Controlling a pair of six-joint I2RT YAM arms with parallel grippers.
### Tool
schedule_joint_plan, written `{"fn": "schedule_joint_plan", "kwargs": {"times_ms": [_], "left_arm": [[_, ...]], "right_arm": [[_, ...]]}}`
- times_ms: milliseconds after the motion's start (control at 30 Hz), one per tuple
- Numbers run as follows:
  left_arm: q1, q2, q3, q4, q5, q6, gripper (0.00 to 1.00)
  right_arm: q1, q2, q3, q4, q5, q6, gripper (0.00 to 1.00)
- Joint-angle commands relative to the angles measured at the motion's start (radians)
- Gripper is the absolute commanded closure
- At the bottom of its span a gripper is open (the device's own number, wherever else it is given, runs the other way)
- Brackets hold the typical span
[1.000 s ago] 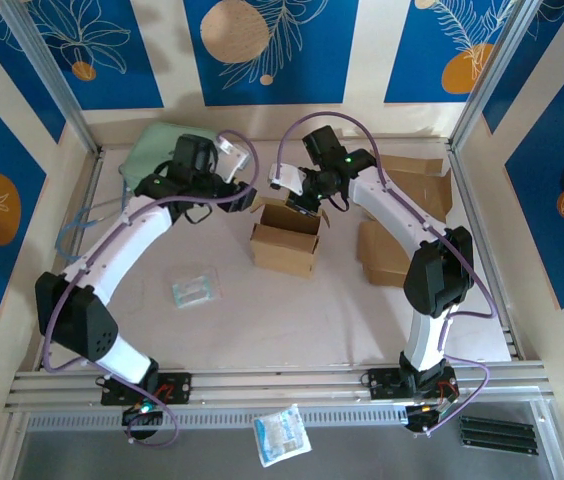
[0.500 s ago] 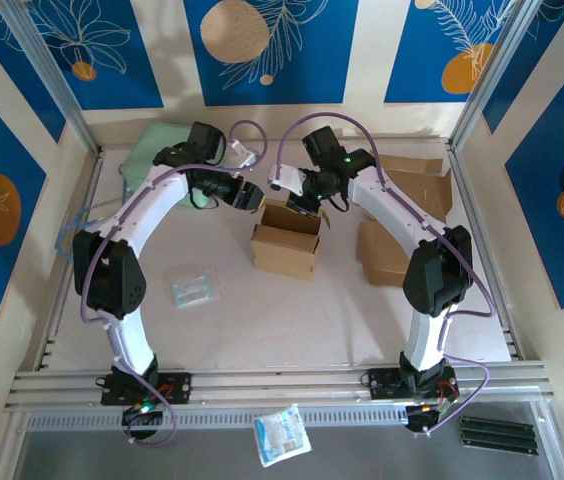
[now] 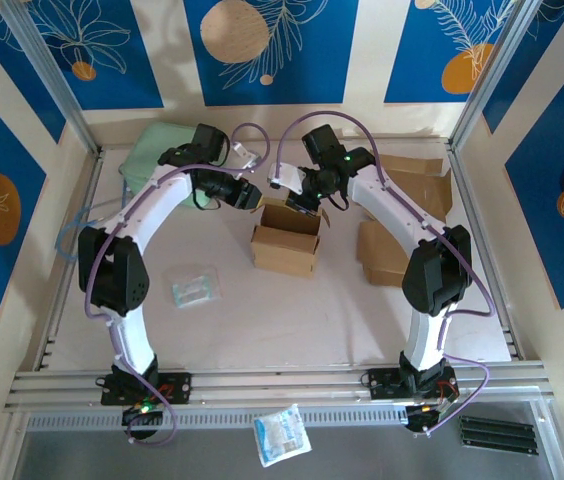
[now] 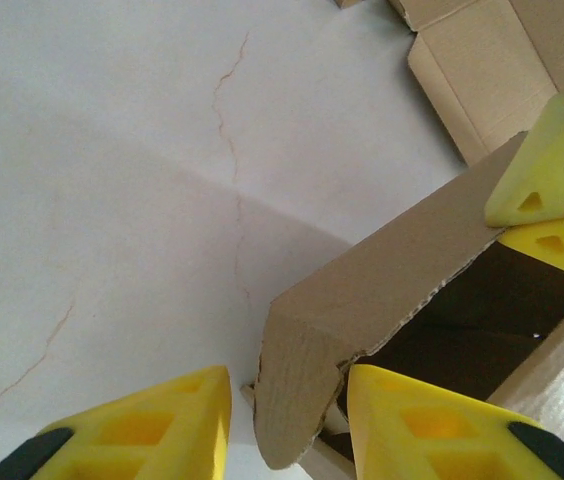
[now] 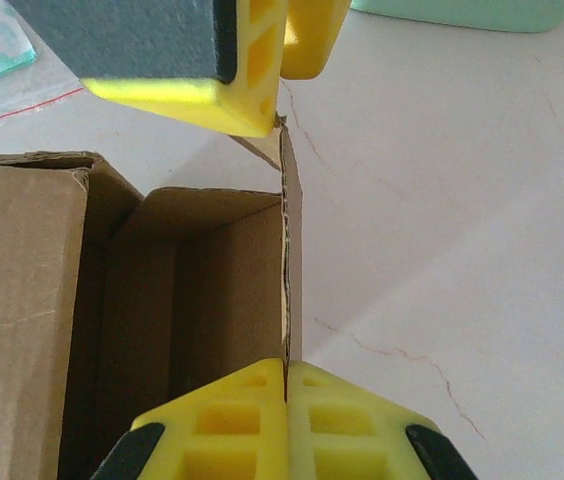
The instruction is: Fold the paper box
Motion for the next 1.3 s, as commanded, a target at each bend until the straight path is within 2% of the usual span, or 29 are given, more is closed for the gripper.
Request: {"fn": "schedule_joint_plan", "kwargs": {"times_ms": [0, 167, 267, 333, 400, 433, 633, 800, 933, 1100, 1267], "left_arm": [[-0.011, 0.018, 0.009, 0.0, -0.014, 0.004, 0.69], [-0.023, 0.031, 0.024, -0.014, -0.016, 0.005, 0.86], [-0.027, 0.025, 0.016, -0.003, -0.014, -0.008, 0.93], [-0.031, 0.013, 0.003, 0.017, -0.024, -0.019, 0.95], [-0.032, 0.006, -0.005, 0.036, -0.03, -0.032, 0.96], [-0.033, 0.004, -0.008, 0.041, -0.03, -0.037, 0.96], [-0.036, -0.002, -0.009, 0.06, -0.025, -0.05, 0.97], [-0.037, 0.003, -0.004, 0.062, -0.026, -0.05, 0.97], [-0.037, 0.013, 0.001, 0.06, -0.031, -0.051, 0.97], [-0.037, 0.029, 0.013, 0.056, -0.037, -0.057, 0.97], [-0.037, 0.038, 0.023, 0.055, -0.043, -0.061, 0.98]], "right_arm": [[0.002, 0.019, 0.037, -0.026, -0.009, -0.011, 1.0], [0.001, 0.024, 0.037, -0.023, -0.007, -0.005, 0.99], [-0.005, 0.025, 0.037, -0.004, 0.004, 0.025, 0.87], [-0.024, 0.011, 0.04, 0.0, -0.057, 0.075, 0.78], [-0.042, -0.018, 0.019, 0.054, -0.08, 0.189, 0.63], [-0.05, -0.035, 0.002, 0.079, -0.066, 0.249, 0.6], [-0.101, -0.092, -0.029, 0.062, -0.003, 0.65, 0.49], [-0.182, -0.217, -0.183, 0.091, -0.02, 0.945, 0.41], [-0.204, -0.291, -0.301, 0.093, 0.001, 1.038, 0.4], [-0.167, -0.313, -0.373, 0.105, -0.017, 1.087, 0.46], [-0.133, -0.292, -0.393, 0.12, 0.119, 1.086, 0.48]]}}
